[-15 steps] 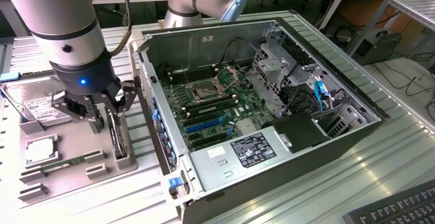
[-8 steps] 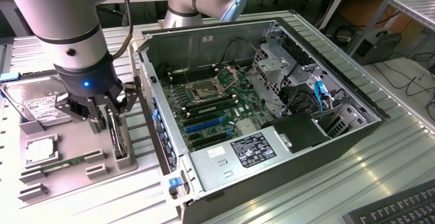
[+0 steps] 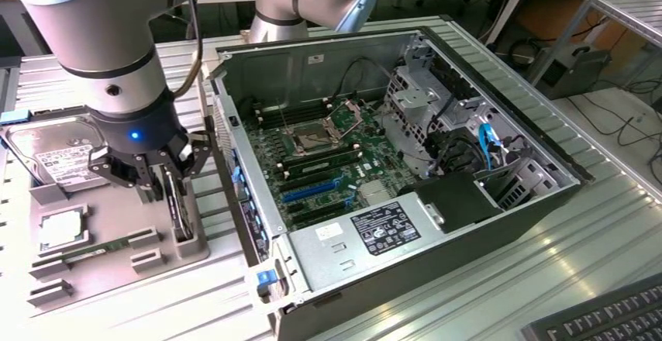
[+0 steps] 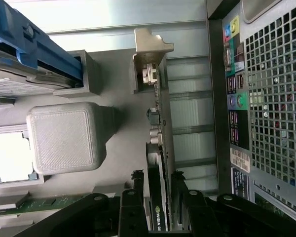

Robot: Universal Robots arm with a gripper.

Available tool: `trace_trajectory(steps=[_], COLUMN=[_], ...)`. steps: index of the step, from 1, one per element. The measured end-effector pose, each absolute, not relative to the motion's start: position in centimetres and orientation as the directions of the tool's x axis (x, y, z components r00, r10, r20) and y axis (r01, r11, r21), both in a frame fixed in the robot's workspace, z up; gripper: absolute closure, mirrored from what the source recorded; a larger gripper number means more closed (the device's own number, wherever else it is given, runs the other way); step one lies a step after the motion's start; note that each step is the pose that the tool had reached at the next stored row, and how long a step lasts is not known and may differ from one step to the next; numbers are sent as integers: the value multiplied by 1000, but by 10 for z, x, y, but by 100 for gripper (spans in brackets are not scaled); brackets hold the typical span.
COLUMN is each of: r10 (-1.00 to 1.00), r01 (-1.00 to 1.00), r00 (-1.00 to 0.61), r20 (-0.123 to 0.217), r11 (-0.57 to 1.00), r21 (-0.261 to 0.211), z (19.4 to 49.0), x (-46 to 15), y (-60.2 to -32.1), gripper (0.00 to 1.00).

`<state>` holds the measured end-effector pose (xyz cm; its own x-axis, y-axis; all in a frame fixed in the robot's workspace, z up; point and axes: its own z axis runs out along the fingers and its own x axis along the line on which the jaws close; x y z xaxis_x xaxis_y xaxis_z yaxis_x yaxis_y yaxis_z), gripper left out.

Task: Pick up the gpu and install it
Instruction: 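Pick up the gpu and move the gpu toward the slot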

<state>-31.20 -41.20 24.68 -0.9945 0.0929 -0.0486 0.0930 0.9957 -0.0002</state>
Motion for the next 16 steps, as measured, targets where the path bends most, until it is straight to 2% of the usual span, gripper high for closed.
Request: trace_trajectory(steps=[16], r10=[94], r01=[93], r00=[-994], r20=[-52], r11=[996], r21=[15], z=[238], x=[-312], y=[-412], gripper=[64])
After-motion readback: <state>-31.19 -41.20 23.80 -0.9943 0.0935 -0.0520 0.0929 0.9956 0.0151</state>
